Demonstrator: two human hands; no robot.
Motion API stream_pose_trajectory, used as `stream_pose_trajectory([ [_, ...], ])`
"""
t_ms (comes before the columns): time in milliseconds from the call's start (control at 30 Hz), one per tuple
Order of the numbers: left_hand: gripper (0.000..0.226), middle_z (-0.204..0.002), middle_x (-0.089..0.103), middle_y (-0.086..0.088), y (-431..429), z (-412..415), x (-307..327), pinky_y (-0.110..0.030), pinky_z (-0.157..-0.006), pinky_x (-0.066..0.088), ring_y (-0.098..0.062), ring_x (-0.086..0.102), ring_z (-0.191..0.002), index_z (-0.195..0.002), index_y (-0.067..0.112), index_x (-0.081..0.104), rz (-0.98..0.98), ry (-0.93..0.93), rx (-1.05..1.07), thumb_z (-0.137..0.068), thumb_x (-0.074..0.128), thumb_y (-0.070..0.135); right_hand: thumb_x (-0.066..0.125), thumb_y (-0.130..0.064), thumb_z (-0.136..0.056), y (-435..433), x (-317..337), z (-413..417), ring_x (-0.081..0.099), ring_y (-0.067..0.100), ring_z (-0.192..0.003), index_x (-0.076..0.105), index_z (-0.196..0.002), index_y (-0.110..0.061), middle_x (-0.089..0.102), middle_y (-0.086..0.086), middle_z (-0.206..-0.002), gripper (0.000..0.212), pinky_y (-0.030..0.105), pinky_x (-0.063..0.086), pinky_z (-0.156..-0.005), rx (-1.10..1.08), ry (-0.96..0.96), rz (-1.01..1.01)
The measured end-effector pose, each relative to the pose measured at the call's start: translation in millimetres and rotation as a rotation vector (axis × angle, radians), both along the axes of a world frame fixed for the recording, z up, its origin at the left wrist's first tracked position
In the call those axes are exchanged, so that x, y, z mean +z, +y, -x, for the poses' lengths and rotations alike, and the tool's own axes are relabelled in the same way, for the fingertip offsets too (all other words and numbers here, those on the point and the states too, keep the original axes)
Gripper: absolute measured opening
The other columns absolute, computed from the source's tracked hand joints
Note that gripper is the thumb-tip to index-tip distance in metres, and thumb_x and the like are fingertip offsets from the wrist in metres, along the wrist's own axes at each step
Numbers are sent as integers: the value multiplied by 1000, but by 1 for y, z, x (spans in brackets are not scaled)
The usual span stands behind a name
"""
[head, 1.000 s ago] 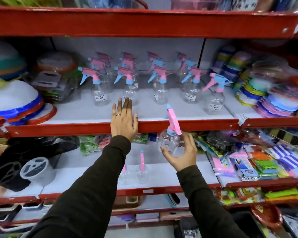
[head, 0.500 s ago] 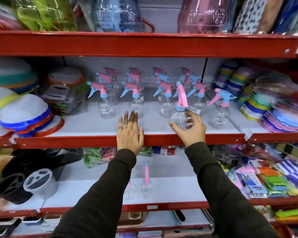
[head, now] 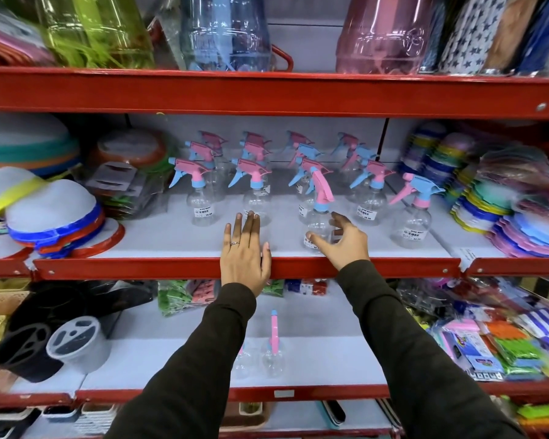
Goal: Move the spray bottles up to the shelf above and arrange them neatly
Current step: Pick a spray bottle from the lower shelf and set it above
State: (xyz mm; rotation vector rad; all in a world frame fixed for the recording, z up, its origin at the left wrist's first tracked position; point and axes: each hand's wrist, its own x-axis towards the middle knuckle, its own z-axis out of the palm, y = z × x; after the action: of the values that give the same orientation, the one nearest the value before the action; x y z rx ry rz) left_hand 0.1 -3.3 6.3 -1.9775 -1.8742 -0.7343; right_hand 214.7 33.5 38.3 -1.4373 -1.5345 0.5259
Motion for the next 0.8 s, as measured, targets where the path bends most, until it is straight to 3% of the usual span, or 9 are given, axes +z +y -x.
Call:
stream_pose_trajectory([
  [100,66,-165,21,-9,0,0,0,-46,-126,7,-27,9,-155,-156,6,22,-1,0,1,-99,20,38,85,-59,-57,-2,2,4,51,26,-123,41,-137,-22,48,7,-136,98,40,47,-105,-63,-16,-32],
  [267,65,-165,22,-10,-1,0,1,-46,-127,7,-28,10,-155,-156,5,24,-4,6,6,-99,22,38,85,-57,-57,-1,5,8,56,24,-106,50,-118,-26,51,3,-117,76,40,53,-94,-84,0,-55],
  [400,66,-165,23,-10,-1,0,1,-46,-126,8,-28,11,-155,-156,6,24,-6,14,11,-99,21,38,81,-43,-67,2,4,6,61,26,-107,56,-128,-20,58,5,-122,69,41,53,-96,-61,-3,-54],
  [567,65,-165,24,-10,0,0,0,-47,-126,9,-28,11,-155,-156,5,25,-8,17,16,-99,25,38,77,-38,-70,3,5,9,50,28,-128,44,-143,-14,52,11,-140,84,42,44,-108,-54,3,-44],
  [700,65,-166,20,-9,1,0,-1,-46,-126,6,-27,7,-155,-156,6,23,3,26,22,-100,26,38,84,-50,-63,3,5,13,51,28,-118,48,-130,-20,46,9,-129,82,40,47,-104,-121,-11,-91],
  [800,65,-166,21,-9,1,0,-1,-46,-126,7,-27,7,-155,-156,6,23,4,25,24,-100,25,38,84,-45,-66,6,5,13,57,28,-110,54,-126,-21,51,8,-124,71,42,51,-98,-106,-15,-68],
])
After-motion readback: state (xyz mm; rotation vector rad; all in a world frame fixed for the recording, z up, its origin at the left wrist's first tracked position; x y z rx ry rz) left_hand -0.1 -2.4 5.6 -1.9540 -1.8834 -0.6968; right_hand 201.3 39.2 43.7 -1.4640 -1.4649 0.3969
